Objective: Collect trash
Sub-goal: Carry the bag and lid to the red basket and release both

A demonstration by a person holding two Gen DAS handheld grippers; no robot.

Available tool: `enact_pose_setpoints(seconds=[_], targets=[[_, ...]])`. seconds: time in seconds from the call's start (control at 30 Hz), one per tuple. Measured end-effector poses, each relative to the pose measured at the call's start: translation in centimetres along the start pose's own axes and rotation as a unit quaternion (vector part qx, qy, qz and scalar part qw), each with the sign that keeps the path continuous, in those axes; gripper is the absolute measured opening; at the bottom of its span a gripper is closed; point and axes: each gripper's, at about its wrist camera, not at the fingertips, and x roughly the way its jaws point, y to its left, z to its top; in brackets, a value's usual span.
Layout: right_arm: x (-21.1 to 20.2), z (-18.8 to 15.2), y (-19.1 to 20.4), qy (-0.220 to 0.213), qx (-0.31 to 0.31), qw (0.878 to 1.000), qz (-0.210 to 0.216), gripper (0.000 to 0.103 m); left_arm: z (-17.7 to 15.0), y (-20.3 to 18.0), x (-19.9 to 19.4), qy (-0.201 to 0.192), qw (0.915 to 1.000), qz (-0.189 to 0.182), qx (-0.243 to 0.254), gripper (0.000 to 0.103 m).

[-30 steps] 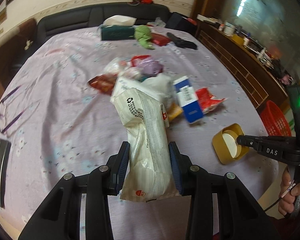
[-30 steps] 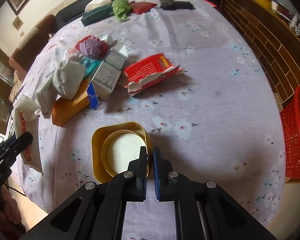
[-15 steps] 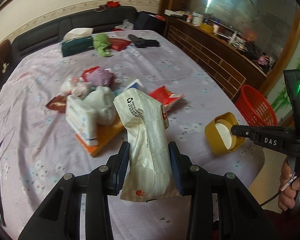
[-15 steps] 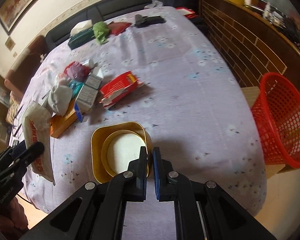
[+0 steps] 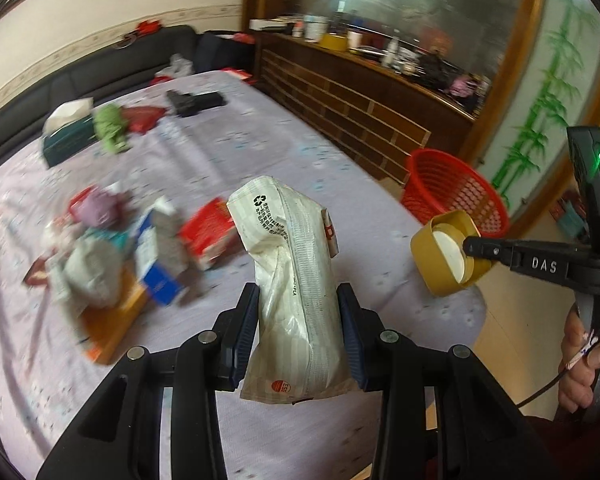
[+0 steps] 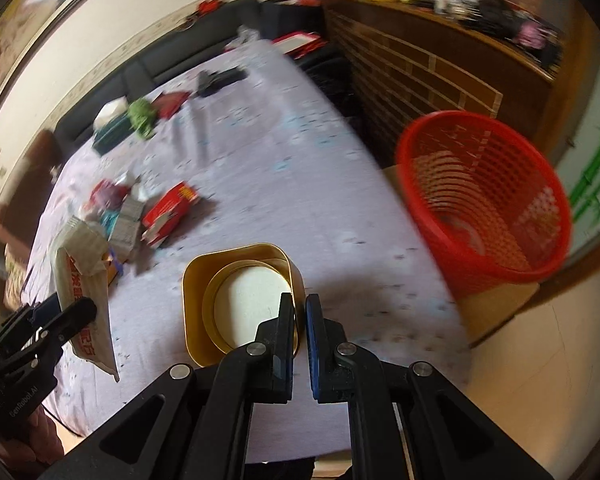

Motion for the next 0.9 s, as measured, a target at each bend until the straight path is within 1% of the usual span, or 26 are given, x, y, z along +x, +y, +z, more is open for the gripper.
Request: enact_pose_setpoints(seconds=[0.17,0.37,0.57,0.73,0.77,0.8,0.83,0.9], targets=[[-1.8,1.0,-4.6,-0.016,0.042,0.999,-0.021,0.006,2.2,-4.2,1.8,0.007,0.9987,-0.040,0.029,0.038],[-3.5,3.3,-10.5,-0.037,0.077,0.995,-0.049,0.006,6.1,-9.5,5.5,0.027,0.9948,-0.092,0.032,0.038],[-4.5,5.5,-15.6,-0.059,0.101,0.990,-0.076,0.006,9.8,-14.3,8.9,0.039,0.9918,-0.115,0.040,0.038],[-4.5,7.0,-18.2,-0.066,0.106,0.988,-0.085,0.006,11.9,-17.1,11.2,0.047,0.9905,-0.118,0.051,0.039],[-4.4,7.4,-18.5,-0.068,0.104,0.989,-0.086,0.006,12.3,-17.5,11.5,0.044,0.9907,-0.117,0.052,0.042],[-4.3,7.6,-18.6,-0.069,0.102,0.989,-0.085,0.006,12.6,-17.8,11.8,0.043,0.9909,-0.117,0.052,0.048],[-4.1,8.1,-18.8,-0.071,0.099,0.989,-0.086,0.007,12.9,-18.0,11.9,0.043,0.9910,-0.117,0.050,0.051],[-3.7,9.0,-19.1,-0.073,0.096,0.989,-0.085,0.011,13.4,-18.1,12.0,0.038,0.9915,-0.117,0.043,0.062]])
